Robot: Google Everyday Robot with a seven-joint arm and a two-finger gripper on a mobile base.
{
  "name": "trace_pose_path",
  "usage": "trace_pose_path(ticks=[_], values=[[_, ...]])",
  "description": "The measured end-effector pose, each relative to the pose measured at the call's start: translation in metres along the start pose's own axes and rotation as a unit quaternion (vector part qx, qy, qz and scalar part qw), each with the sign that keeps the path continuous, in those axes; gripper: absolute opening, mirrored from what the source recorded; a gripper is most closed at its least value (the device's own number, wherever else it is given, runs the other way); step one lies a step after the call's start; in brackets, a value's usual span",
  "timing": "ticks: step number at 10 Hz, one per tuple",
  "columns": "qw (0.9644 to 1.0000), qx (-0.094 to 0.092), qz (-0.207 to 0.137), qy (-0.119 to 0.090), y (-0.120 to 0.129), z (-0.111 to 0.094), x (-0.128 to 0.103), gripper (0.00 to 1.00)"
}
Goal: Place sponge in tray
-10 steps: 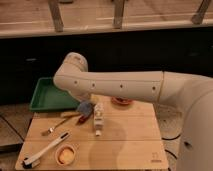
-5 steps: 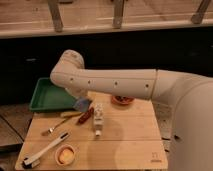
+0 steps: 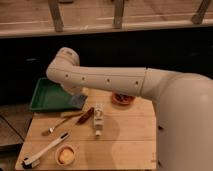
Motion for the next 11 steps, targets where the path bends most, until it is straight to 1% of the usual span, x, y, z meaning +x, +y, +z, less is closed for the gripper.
trace_pose_path(ticks=[1, 2, 4, 5, 7, 8, 10, 11], values=[[1.0, 0.002, -0.004, 0.0, -0.006, 0.003, 0.003, 0.05], [0.9999, 0.009, -0.014, 0.001, -0.018, 0.007, 0.008, 0.05], [0.9996, 0.011, -0.025, 0.002, -0.02, 0.013, 0.015, 0.05], [0.9993, 0.015, -0.034, 0.002, -0.028, 0.016, 0.017, 0.05], [0.9989, 0.017, -0.044, 0.0, -0.033, 0.021, 0.02, 0.05], [0.9979, 0.023, -0.061, -0.003, -0.05, 0.028, 0.02, 0.05], [0.9972, 0.027, -0.07, -0.003, -0.051, 0.035, 0.024, 0.05], [0.9966, 0.029, -0.077, -0.004, -0.055, 0.039, 0.025, 0.05]])
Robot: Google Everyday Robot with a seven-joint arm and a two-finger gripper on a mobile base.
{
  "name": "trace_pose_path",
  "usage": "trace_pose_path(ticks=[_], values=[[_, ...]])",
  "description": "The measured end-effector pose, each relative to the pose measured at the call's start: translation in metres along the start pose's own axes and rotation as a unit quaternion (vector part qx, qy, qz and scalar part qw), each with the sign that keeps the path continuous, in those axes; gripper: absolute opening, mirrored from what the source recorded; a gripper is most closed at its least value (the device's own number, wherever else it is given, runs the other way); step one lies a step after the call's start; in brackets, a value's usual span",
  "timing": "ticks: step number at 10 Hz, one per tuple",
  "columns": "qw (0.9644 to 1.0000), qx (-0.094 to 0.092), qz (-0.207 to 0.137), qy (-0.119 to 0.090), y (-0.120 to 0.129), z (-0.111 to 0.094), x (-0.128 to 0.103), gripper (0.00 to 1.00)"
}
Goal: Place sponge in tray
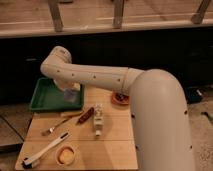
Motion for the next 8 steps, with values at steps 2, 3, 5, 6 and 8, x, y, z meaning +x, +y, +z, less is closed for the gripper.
trace_pose_path(ticks=[2, 3, 5, 6, 8], values=[[1.0, 0.002, -0.004, -0.001, -0.004, 0.006, 0.005, 0.05], [0.9999, 0.004, -0.013, -0.003, -0.01, 0.012, 0.007, 0.05], [0.9997, 0.006, -0.022, -0.005, -0.013, 0.02, 0.012, 0.05], [0.9996, 0.008, -0.028, -0.006, -0.017, 0.023, 0.014, 0.05], [0.9992, 0.011, -0.037, -0.009, -0.024, 0.032, 0.018, 0.05]])
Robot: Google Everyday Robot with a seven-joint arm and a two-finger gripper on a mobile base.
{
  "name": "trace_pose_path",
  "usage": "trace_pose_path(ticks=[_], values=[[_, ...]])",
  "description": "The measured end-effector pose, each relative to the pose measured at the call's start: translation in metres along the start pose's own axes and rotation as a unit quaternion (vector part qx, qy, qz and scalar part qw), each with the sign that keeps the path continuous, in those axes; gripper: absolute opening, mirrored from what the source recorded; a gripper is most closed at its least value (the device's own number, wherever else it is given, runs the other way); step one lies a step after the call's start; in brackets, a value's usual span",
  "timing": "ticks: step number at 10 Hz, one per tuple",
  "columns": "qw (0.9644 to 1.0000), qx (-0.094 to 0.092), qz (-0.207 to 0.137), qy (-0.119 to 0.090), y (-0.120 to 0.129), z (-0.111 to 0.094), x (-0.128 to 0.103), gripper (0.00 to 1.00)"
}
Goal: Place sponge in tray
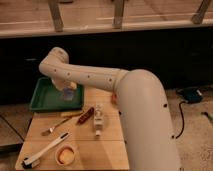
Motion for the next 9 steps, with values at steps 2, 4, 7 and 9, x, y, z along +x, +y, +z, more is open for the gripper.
trace_pose_path(ticks=[2, 4, 7, 9], values=[[1.0, 0.004, -0.008, -0.003, -0.005, 0.008, 0.005, 0.05], [0.9998, 0.011, -0.013, -0.006, -0.008, 0.017, 0.007, 0.05], [0.9995, 0.02, -0.022, -0.012, -0.016, 0.027, 0.01, 0.05], [0.9992, 0.026, -0.028, -0.014, -0.02, 0.033, 0.015, 0.05]])
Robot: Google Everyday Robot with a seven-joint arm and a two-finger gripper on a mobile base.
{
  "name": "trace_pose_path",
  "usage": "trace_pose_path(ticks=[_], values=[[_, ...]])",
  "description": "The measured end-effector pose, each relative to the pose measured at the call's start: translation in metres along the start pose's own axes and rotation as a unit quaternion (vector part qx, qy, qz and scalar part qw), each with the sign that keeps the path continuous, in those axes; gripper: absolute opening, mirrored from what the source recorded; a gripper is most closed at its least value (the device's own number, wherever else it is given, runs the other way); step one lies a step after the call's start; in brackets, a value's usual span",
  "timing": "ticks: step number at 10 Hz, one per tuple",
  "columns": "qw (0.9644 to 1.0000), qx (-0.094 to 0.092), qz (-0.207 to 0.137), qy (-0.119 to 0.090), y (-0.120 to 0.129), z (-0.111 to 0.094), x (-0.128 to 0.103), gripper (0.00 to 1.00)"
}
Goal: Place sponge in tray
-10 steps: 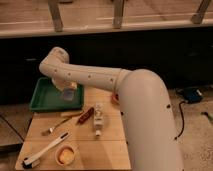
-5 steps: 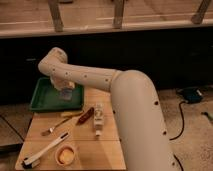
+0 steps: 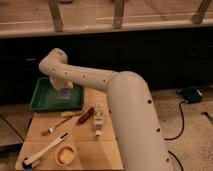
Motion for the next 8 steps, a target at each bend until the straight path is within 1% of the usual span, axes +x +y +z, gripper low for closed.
trace_pose_path(ticks=[2, 4, 6, 8], values=[[1.0, 0.004, -0.003, -0.001, -0.001, 0.004, 0.003, 0.11], [0.9999, 0.011, -0.012, -0.005, -0.008, 0.008, 0.004, 0.12], [0.9997, 0.019, -0.016, -0.008, -0.009, 0.013, 0.008, 0.18], [0.9995, 0.025, -0.018, -0.013, -0.01, 0.017, 0.009, 0.33]])
